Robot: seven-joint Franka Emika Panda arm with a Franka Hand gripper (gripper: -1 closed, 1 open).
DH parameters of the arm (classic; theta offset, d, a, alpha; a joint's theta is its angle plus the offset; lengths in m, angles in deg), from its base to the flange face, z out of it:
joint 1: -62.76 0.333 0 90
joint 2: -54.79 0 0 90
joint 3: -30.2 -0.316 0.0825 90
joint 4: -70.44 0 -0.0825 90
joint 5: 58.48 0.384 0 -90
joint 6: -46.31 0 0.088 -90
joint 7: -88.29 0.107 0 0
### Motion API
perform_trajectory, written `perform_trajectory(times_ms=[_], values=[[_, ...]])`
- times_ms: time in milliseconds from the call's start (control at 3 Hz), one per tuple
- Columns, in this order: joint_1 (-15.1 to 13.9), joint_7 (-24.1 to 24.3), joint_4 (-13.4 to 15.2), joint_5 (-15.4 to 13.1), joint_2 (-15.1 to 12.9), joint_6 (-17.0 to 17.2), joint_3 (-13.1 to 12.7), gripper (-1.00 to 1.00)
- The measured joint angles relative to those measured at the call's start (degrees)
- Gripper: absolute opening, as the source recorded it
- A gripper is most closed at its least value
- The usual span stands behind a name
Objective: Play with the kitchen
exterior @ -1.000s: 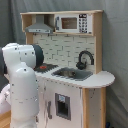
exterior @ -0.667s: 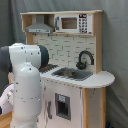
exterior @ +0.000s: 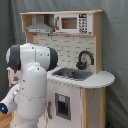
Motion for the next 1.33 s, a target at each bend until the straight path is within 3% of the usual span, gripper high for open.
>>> perform_trajectory(times_ms=[667,1333], values=[[3.87,-5.56,-1.24,-3.49,-7.27,3.93,3.52,1.00],[8.13,-15.70,-4.33,-4.33,-11.64,7.15,5.88,1.00]])
